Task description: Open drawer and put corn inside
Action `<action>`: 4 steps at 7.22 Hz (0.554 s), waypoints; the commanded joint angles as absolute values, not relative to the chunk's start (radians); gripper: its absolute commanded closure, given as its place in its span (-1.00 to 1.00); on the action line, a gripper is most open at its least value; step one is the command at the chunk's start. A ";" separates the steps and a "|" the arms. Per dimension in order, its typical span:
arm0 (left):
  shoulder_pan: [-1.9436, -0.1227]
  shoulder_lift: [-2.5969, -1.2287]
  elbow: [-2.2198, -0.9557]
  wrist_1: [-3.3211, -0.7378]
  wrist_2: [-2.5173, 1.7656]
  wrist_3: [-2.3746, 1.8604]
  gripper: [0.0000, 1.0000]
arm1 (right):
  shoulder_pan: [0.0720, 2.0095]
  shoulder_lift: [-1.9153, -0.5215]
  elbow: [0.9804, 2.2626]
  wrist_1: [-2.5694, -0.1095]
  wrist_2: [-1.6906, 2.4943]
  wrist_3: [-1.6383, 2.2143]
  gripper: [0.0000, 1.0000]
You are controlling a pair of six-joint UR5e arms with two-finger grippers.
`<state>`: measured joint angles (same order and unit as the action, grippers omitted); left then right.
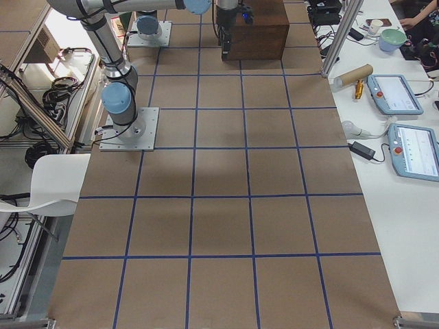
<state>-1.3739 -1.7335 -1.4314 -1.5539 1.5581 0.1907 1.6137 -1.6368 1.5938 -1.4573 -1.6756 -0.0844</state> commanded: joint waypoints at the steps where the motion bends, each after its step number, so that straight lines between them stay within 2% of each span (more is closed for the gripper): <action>1: -1.521 -1.660 -1.449 -1.608 1.568 0.051 -1.00 | 1.614 -1.638 1.594 -1.457 -1.675 -0.084 -1.00; 4: -1.583 -1.631 -1.499 -1.595 1.557 0.012 -1.00 | 1.614 -1.637 1.594 -1.457 -1.675 -0.084 -1.00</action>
